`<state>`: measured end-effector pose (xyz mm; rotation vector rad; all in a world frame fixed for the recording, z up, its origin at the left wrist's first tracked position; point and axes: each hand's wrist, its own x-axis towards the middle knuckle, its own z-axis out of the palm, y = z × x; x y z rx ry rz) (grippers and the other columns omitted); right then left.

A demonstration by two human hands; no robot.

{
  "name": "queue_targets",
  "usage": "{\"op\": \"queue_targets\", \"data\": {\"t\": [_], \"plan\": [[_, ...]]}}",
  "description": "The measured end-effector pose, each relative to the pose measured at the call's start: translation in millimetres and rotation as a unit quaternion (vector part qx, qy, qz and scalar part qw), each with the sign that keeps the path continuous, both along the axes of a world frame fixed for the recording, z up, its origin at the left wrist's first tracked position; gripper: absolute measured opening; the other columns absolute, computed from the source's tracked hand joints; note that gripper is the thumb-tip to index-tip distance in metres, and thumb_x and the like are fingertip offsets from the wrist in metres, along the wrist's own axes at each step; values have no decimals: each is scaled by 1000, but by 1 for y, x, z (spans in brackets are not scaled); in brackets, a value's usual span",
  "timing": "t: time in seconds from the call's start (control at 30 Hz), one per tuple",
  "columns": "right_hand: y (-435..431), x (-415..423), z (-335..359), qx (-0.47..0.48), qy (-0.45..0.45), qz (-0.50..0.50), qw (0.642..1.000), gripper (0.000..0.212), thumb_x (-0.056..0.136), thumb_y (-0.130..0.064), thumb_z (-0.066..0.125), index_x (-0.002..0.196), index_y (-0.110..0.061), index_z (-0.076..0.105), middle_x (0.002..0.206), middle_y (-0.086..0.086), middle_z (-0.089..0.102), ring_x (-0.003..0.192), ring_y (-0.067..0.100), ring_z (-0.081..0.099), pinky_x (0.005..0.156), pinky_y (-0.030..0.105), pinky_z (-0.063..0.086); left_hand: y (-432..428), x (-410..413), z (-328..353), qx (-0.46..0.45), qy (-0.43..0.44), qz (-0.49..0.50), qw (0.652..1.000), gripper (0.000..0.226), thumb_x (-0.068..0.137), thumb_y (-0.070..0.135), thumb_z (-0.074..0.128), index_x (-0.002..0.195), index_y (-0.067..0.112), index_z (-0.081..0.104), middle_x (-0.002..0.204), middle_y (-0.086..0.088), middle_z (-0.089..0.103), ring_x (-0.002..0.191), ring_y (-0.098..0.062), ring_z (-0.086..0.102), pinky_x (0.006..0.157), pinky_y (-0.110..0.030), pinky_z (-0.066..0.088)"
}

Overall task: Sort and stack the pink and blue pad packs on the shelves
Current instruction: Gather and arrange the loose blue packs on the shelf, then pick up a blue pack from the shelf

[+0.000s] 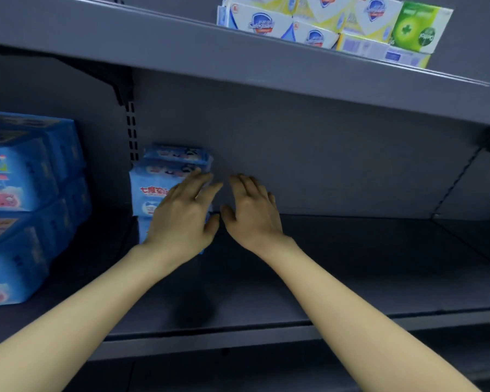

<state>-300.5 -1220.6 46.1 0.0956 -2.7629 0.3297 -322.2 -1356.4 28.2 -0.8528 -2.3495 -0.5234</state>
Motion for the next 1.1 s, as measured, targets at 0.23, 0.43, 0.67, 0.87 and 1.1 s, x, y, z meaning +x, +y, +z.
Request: {"op": "queue_targets", "data": {"t": [0.23,0.43,0.67,0.87,1.1], "plan": [[74,37,-13,-7,-60,-89,994,58,98,-32,35,149,-17,11,156,1,13,143,20,7,115,48,11,74,14,-5,-21,-58,-44,997,59,75,12,71,130,5,52,137,-17,49,132,-35,40,102,-47,38],[149,76,-18,-17,-68,-170,983,57,97,-30,37,148,-15,16,155,3,18,142,24,12,113,51,14,156,35,-6,-67,-108,-99,987,59,91,28,52,144,19,29,152,-1,24,143,-19,14,112,-34,22],[248,133,-25,-2,-64,-249,966,53,93,-27,41,143,-11,28,147,6,35,134,28,28,102,49,30,263,74,-11,-93,-149,-160,971,59,92,29,49,146,20,25,153,0,22,142,-19,14,111,-34,21],[336,183,-32,-19,-82,-294,952,52,95,-28,38,143,-13,25,147,4,34,135,27,27,102,48,29,358,112,-20,-104,-155,-210,960,57,91,26,52,144,19,31,151,-2,29,141,-21,19,108,-37,29],[426,238,-38,-26,-93,-336,937,53,97,-31,37,145,-13,21,143,4,37,132,26,30,103,49,29,456,154,-30,-137,-146,-250,947,56,90,24,51,142,16,34,149,-5,33,141,-24,20,110,-37,27]]}}
